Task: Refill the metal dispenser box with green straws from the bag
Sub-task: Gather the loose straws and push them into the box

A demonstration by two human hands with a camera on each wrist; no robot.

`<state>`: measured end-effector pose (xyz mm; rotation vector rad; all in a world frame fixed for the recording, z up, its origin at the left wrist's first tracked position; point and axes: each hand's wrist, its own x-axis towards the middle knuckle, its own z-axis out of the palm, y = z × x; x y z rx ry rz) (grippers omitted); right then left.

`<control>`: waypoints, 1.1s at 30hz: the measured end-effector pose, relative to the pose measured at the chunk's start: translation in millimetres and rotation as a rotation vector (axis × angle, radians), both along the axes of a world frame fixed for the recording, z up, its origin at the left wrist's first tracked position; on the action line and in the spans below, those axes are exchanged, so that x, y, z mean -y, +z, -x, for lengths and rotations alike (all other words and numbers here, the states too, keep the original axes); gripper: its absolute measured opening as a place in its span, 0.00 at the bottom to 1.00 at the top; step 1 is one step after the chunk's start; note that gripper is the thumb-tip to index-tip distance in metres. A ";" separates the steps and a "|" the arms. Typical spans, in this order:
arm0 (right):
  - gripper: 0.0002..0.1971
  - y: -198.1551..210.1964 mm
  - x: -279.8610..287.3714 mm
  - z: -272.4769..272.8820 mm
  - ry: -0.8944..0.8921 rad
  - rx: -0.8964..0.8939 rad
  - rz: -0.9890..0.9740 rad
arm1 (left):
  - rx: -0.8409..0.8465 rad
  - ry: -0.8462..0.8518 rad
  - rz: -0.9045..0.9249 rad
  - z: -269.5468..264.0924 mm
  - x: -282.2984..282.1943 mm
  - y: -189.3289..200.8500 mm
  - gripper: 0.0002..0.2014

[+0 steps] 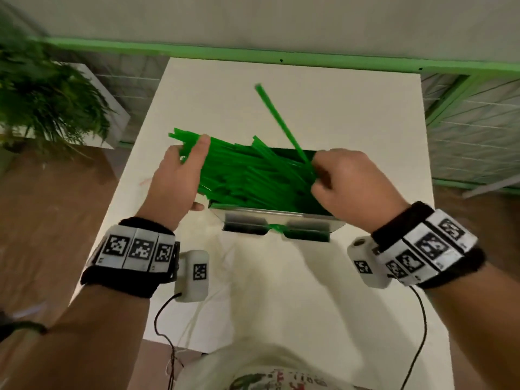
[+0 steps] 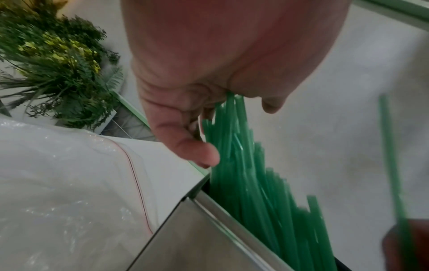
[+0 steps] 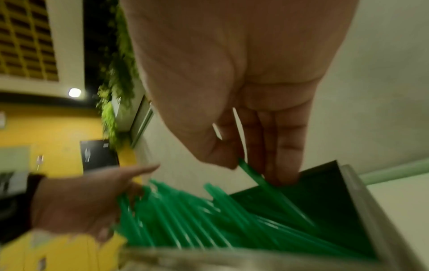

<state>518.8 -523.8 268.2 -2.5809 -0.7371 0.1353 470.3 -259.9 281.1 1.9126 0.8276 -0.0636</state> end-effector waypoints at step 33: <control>0.41 -45.4 -55.7 30.9 -0.201 -0.196 -0.023 | 0.211 -0.053 0.386 1.0 -16.5 -18.6 0.01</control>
